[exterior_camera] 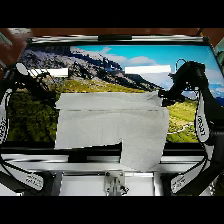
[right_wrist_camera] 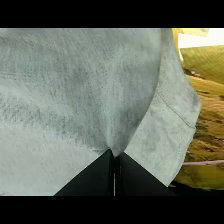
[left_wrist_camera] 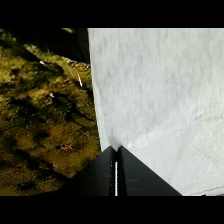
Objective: Fold the shirts.
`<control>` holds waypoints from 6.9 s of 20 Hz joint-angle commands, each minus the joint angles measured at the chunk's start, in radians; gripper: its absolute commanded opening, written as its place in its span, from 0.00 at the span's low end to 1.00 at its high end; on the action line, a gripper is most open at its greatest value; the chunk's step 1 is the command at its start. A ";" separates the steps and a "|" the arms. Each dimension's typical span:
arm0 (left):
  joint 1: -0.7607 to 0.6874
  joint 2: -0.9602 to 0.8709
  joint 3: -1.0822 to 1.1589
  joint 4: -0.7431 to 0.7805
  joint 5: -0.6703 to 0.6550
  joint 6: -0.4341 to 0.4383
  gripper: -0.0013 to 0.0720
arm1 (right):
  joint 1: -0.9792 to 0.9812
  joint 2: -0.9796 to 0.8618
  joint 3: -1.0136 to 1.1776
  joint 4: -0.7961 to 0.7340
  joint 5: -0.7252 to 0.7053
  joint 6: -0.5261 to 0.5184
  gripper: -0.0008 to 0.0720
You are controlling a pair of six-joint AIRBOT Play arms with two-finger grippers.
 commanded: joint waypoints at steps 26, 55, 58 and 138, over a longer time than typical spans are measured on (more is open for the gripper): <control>0.196 0.346 -0.477 -0.098 -0.011 -0.031 0.87 | -0.337 0.375 -0.189 -0.039 -0.101 -0.115 0.80; 0.187 0.502 -1.062 -0.222 0.367 0.076 0.06 | -0.375 0.619 -0.906 0.187 0.167 -0.292 0.79; 0.187 0.510 -1.062 -0.223 0.364 0.079 0.06 | -0.326 0.632 -1.038 0.199 0.224 -0.327 0.79; -0.008 0.076 -0.026 -0.413 0.235 0.051 0.94 | -0.096 0.031 -0.245 0.365 0.377 -0.224 0.11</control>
